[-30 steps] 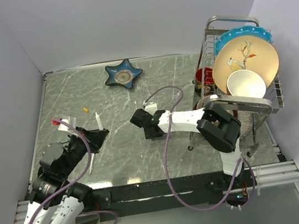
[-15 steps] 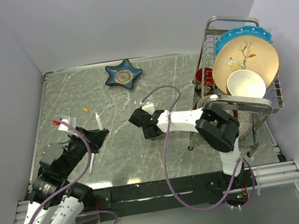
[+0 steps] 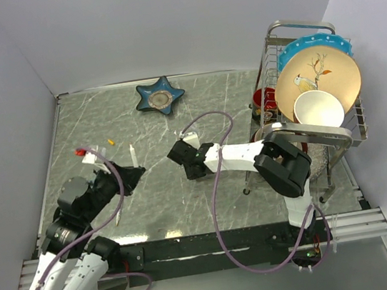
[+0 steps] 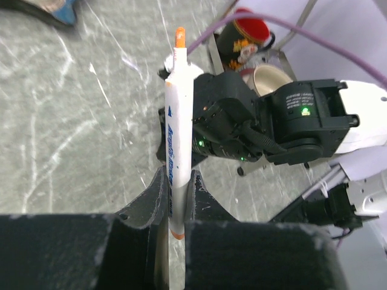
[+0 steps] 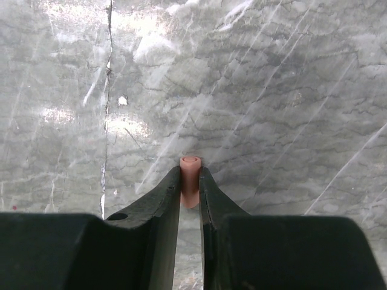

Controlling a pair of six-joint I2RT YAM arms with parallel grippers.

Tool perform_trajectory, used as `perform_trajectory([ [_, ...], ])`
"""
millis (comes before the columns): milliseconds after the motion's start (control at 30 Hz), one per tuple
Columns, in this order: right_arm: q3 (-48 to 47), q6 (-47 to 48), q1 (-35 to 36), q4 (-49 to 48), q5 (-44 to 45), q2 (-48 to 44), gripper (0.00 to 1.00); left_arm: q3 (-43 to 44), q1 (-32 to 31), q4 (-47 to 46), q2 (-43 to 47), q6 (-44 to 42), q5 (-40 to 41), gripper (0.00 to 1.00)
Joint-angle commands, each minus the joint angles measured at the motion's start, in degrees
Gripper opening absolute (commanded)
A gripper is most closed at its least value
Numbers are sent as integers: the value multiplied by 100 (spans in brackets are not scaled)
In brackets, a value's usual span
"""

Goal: Insert the pens into the pen caps

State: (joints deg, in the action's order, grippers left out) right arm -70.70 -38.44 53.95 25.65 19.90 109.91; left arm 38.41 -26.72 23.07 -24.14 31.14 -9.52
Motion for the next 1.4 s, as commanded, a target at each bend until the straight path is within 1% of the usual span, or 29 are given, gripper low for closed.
perform_trajectory([
  [0,354,-6,-25,-279,-206,-21,9,79,-9,-355,-371,217,-550,1],
  [100,451,-15,-43,-350,-180,-223,8,-123,-9,-584,-495,472,-892,1],
  [200,478,-6,-34,-359,-171,-417,7,-465,-9,-918,-530,753,-1052,1],
  [367,478,-41,-34,-359,-145,-619,7,-966,-9,-1172,-530,1096,-1008,1],
  [467,486,-102,-34,-376,-101,-795,7,-1195,-9,-1409,-513,1272,-1157,1],
  [767,565,-217,-34,-464,-135,-1524,6,-1600,-9,-1885,-609,1553,-1499,1],
  [1100,645,-419,-34,-710,-206,-2473,6,-2031,-9,-2860,-785,1878,-1983,1],
  [1233,715,-516,-25,-956,-363,-2851,5,-2276,-17,-3386,-838,2037,-2177,1],
  [1367,811,-603,-8,-1176,-566,-3124,5,-2391,-52,-3642,-864,2168,-2265,1],
])
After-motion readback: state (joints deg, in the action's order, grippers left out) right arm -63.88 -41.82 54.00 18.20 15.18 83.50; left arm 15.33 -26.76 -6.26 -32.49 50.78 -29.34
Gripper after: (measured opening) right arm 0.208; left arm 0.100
